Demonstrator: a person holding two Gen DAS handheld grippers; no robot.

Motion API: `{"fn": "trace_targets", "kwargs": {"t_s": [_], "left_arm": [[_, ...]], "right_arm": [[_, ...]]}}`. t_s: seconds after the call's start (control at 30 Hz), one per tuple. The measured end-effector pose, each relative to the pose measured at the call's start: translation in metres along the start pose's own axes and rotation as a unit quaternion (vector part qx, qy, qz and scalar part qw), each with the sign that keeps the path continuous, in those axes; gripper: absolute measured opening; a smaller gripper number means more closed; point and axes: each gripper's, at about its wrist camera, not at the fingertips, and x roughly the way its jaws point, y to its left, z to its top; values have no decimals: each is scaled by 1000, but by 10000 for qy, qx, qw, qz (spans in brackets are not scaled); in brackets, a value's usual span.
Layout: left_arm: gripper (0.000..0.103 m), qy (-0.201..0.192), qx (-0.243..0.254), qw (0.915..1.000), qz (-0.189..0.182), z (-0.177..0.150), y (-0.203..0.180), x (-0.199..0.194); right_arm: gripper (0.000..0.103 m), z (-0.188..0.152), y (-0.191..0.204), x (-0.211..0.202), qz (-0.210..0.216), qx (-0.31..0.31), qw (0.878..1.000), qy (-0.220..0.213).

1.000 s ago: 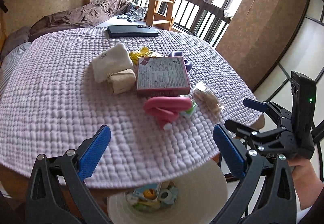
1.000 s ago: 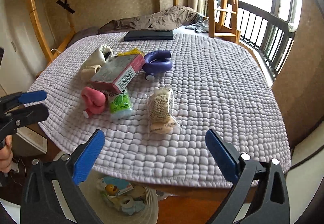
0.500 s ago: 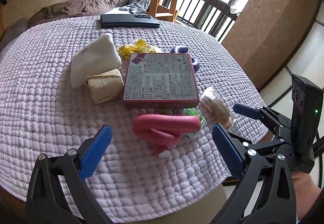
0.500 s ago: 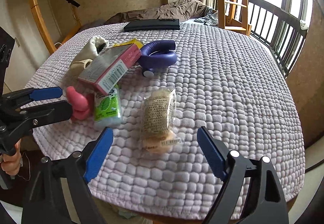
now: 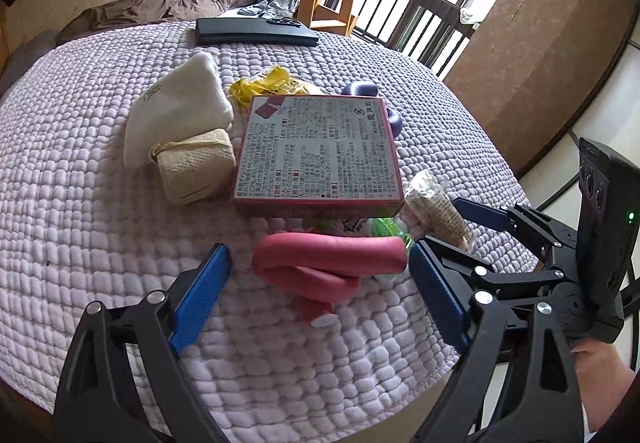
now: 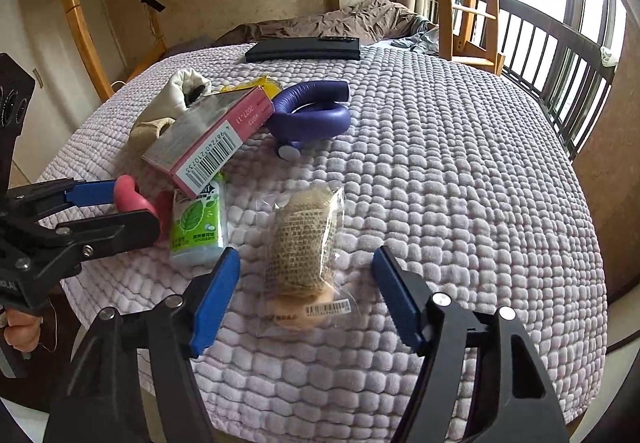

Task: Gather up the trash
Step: 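Grasp the pink foam curler with the left tool while the right tool grasps the clear sponge bag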

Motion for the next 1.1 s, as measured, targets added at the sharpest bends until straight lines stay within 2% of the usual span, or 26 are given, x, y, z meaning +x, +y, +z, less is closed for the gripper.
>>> {"fn": "trace_targets", "kwargs": {"t_s": [0.17, 0.37, 0.83, 0.9, 1.1], "left_arm": [[87, 33, 70, 10000, 36, 0, -4, 2], [72, 61, 134, 9999, 31, 1, -6, 1], [71, 18, 277, 9995, 141, -1, -10, -9], [70, 17, 266, 9996, 134, -1, -9, -10], [70, -18, 260, 9995, 193, -3, -6, -19]], "right_arm": [[61, -1, -4, -1, 32, 39, 10000, -48], [47, -3, -9, -5, -7, 41, 10000, -68], [46, -4, 7, -4, -328, -396, 9986, -99], [39, -3, 8, -4, -271, -439, 9986, -100], [37, -3, 5, -15, 99, -52, 9998, -142]]}}
